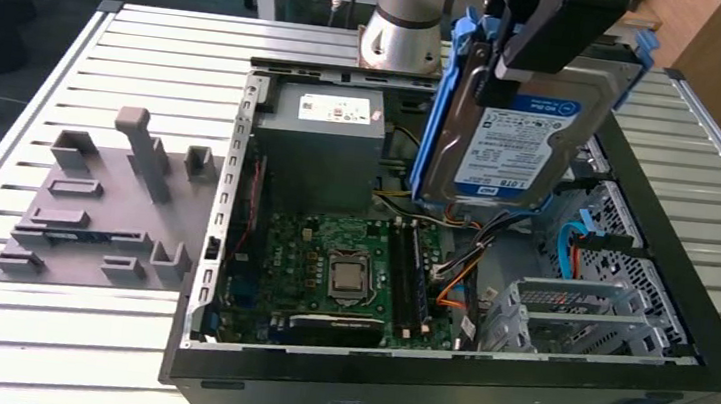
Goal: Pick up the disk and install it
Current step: 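Insert the disk into the insertion slot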
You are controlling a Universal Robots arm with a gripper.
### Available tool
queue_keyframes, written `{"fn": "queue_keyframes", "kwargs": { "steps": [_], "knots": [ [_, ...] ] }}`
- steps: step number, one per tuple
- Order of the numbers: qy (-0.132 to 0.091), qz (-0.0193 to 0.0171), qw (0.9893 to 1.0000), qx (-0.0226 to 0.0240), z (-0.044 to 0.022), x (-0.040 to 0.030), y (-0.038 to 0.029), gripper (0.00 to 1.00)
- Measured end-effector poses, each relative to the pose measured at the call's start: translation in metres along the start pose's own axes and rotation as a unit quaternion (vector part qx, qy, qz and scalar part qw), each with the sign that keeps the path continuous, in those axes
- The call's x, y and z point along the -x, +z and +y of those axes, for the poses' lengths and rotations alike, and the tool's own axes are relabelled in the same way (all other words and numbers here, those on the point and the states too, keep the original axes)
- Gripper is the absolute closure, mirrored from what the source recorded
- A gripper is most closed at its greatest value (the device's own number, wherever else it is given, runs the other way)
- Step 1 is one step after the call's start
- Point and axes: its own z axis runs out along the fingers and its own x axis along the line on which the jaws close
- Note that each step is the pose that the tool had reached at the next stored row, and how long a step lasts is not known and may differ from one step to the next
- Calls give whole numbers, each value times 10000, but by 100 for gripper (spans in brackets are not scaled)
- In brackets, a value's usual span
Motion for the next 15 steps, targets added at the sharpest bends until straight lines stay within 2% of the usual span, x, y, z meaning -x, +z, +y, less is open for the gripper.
{"fn": "queue_keyframes", "kwargs": {
  "steps": [12,15],
  "knots": [
    [0,1,10000,0,-3,-115,2,64],
    [0,2,10000,0,-38,-126,4,64]
  ]
}}
